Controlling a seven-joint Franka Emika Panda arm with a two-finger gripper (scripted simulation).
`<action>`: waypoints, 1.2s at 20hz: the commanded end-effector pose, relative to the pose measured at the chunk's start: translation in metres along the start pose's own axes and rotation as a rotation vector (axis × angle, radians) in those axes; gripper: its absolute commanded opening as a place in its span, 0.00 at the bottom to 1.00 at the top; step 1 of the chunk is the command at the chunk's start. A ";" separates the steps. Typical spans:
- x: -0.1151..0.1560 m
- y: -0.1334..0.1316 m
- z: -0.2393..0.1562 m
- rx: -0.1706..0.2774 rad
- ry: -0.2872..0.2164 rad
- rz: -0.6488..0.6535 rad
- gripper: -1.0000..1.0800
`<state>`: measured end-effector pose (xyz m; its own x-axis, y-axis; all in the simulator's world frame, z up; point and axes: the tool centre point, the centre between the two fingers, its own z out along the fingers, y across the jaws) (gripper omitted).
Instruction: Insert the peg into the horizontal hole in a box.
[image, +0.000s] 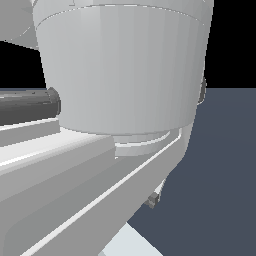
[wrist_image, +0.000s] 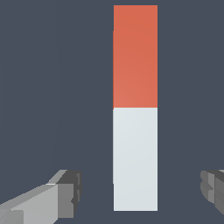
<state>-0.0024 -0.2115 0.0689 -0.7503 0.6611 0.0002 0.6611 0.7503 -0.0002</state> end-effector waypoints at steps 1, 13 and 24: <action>0.000 0.000 0.000 0.000 0.000 0.000 0.96; 0.001 0.000 0.042 0.000 0.000 0.000 0.96; 0.000 0.000 0.050 0.000 0.000 0.000 0.00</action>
<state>-0.0024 -0.2106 0.0190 -0.7506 0.6607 0.0010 0.6607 0.7506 -0.0001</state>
